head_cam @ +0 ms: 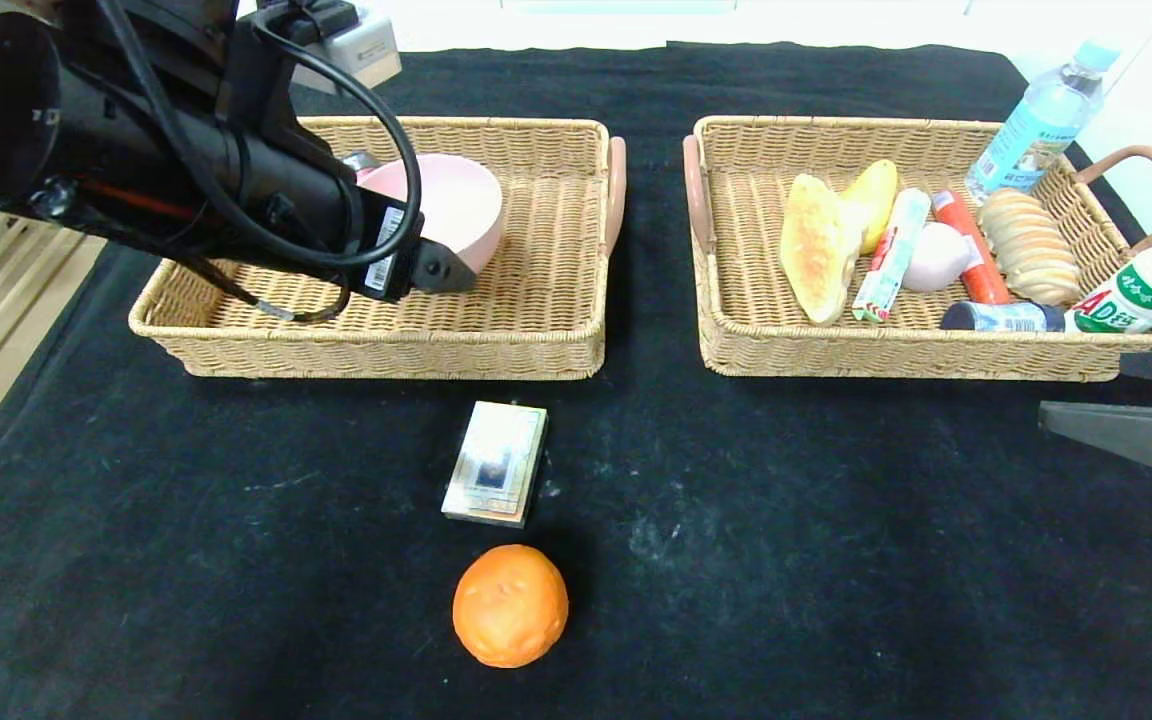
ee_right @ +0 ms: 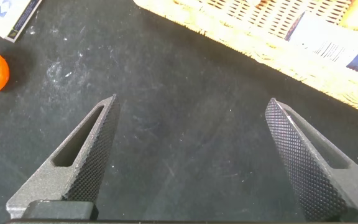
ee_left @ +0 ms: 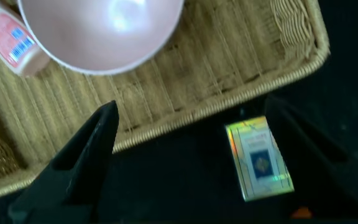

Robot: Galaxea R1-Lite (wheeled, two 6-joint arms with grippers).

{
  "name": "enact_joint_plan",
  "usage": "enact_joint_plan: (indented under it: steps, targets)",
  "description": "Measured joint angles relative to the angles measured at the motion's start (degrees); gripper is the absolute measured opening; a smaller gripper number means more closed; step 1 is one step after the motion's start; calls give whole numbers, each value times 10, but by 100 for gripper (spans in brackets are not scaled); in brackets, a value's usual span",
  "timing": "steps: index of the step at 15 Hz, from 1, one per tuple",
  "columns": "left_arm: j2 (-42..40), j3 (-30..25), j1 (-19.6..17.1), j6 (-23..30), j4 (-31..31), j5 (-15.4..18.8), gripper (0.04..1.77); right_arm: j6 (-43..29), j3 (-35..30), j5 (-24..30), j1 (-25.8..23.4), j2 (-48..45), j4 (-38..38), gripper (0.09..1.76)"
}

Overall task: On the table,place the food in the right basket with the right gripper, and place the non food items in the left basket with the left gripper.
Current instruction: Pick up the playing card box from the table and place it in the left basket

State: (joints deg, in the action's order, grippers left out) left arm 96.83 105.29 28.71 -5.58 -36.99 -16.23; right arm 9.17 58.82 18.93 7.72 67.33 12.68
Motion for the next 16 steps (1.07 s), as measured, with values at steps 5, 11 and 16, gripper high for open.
enact_joint_plan:
  steps: [5,11,16]
  targets:
    - [-15,-1,16,25,-88,9,170,0,0,0,1,1,0,171]
    - [0,-3,56,69,-123,7,171,0,-1,0,1,1,0,171]
    - [27,0,83,155,-168,-1,171,0,0,0,1,1,0,171]
